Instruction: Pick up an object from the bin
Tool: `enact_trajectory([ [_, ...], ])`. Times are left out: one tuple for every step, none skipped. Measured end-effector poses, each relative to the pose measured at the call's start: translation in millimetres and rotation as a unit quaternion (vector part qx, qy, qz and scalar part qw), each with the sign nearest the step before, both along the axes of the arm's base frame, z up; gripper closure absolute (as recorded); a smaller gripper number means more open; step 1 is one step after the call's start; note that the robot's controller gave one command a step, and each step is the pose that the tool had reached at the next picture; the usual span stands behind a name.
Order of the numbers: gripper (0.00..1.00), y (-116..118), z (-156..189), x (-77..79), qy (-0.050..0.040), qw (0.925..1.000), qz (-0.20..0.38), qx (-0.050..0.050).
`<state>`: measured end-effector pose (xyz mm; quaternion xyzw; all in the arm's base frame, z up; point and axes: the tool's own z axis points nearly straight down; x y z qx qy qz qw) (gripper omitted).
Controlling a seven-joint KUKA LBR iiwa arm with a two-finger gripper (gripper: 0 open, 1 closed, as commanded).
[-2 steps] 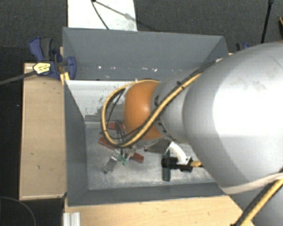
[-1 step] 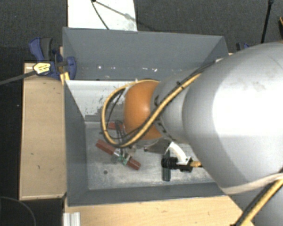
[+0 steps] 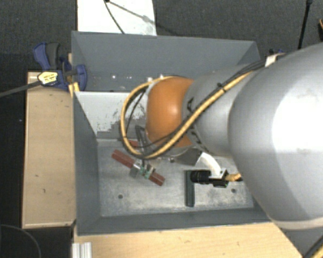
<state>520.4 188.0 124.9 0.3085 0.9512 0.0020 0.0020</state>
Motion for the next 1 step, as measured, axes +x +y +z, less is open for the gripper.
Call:
enact_trajectory([
  [1.00, 0.4, 77.7, 2.1, -0.0016, 1.0000, 0.002, 0.000],
])
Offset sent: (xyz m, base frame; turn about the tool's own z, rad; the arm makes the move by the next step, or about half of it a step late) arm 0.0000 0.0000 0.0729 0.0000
